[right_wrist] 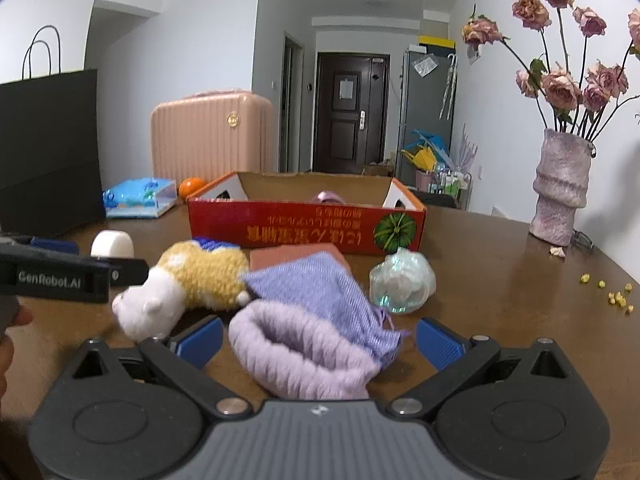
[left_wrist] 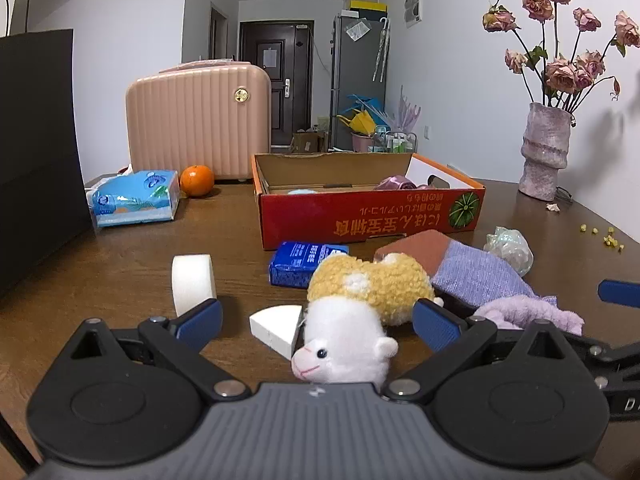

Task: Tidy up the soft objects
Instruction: 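Lower the right gripper onto the lilac fuzzy sock and close it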

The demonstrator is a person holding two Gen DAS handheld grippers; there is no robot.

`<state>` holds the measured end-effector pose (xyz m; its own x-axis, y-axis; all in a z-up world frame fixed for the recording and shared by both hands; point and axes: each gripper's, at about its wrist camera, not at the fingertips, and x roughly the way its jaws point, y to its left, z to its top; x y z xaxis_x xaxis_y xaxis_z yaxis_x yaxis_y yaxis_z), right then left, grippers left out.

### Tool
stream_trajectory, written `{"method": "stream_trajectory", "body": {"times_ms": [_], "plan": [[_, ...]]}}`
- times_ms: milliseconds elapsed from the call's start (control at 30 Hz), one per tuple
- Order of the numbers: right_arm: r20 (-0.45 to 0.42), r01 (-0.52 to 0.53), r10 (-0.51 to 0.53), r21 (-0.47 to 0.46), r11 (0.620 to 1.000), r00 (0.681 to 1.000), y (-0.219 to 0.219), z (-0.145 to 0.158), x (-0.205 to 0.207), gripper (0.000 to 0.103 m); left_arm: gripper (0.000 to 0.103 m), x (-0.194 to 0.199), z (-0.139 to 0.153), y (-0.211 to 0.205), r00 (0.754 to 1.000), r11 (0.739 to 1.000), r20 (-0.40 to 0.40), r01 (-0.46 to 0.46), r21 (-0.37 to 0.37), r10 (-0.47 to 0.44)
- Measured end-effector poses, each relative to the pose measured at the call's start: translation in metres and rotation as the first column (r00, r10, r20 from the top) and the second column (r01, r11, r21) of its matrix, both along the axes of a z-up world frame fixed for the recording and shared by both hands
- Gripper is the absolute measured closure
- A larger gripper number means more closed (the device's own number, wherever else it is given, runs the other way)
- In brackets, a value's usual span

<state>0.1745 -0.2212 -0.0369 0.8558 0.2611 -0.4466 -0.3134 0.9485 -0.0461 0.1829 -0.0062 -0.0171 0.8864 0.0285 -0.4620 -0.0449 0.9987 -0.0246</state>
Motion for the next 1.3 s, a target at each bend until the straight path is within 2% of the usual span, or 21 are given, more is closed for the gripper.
{"method": "stream_trajectory", "body": {"times_ms": [467, 567, 967, 1100, 1167, 1233, 1300], "plan": [[-0.060, -0.032, 0.028, -0.073, 0.997, 0.998, 0.026, -0.010, 0.022, 0.000, 0.000, 0.003, -0.012, 0.007, 1.000, 1.000, -0.027, 0.005, -0.024, -0.005], [-0.067, -0.044, 0.039, -0.073, 0.996, 0.997, 0.028, -0.014, 0.023, 0.005, 0.000, 0.003, -0.012, 0.008, 1.000, 1.000, -0.027, 0.002, -0.031, -0.003], [-0.091, -0.059, 0.050, -0.103, 0.993, 0.995, 0.035, -0.024, 0.026, 0.033, 0.000, 0.005, -0.015, 0.008, 0.999, 0.999, -0.046, 0.004, -0.034, -0.006], [-0.102, -0.081, 0.070, -0.101, 0.992, 0.992, 0.035, -0.026, 0.025, 0.057, 0.000, 0.005, -0.016, 0.007, 0.999, 0.999, -0.049, 0.005, -0.034, -0.007], [-0.102, -0.088, 0.078, -0.096, 0.992, 0.992, 0.035, -0.027, 0.025, 0.060, 0.000, 0.005, -0.016, 0.007, 0.999, 0.999, -0.048, 0.006, -0.037, -0.008], [-0.101, -0.095, 0.087, -0.086, 0.992, 0.991, 0.035, -0.027, 0.024, 0.070, 0.000, 0.005, -0.016, 0.007, 0.999, 0.999, -0.047, 0.007, -0.037, -0.009], [-0.095, -0.100, 0.094, -0.066, 0.993, 0.991, 0.033, -0.025, 0.023, 0.074, 0.000, 0.005, -0.016, 0.007, 0.999, 0.999, -0.049, 0.008, -0.036, -0.009]]}}
